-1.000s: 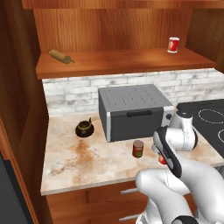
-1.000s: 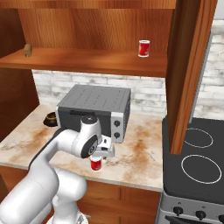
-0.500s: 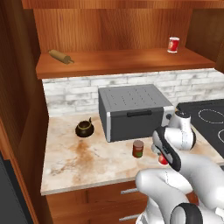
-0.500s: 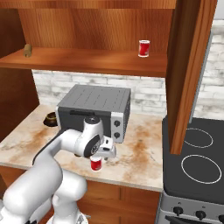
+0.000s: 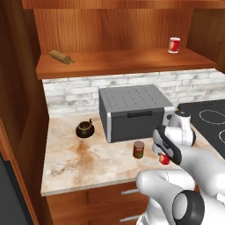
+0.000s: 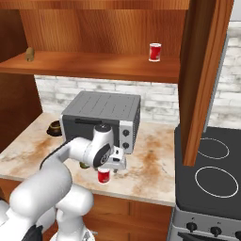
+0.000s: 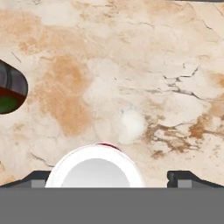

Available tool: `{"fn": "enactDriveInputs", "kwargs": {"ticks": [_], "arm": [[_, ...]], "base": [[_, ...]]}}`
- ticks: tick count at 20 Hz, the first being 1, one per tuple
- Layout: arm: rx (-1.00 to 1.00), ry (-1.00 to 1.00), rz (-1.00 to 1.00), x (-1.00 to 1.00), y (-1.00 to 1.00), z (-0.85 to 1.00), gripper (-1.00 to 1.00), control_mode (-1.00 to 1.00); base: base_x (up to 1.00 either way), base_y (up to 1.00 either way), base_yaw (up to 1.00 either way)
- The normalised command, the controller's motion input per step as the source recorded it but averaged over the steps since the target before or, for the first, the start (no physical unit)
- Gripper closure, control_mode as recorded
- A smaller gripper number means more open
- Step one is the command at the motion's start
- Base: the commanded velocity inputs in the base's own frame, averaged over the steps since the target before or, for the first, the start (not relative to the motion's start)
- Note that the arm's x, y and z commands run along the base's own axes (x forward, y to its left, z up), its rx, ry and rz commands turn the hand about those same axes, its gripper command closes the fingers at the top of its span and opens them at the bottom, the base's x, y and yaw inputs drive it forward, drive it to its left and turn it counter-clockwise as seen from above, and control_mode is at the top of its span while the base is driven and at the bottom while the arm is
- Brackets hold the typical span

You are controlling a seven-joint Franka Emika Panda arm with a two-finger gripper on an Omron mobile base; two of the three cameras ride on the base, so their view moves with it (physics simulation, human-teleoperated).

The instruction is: Pick the cans from the counter and place them in their designated side in the cabinet.

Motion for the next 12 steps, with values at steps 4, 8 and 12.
{"fn": "enactDriveInputs", "kwargs": {"ticks": [4, 8, 12], "arm": [[0.00, 0.01, 0.00, 0.00, 0.16, -0.23, 1.00, -1.00], [0.00, 0.02, 0.00, -0.05, 0.10, -0.18, 1.00, -1.00], [0.04, 0.02, 0.00, -0.07, 0.02, -0.13, 1.00, -1.00]], "base": [[0.00, 0.00, 0.00], [0.00, 0.00, 0.00], [0.00, 0.00, 0.00]]}}
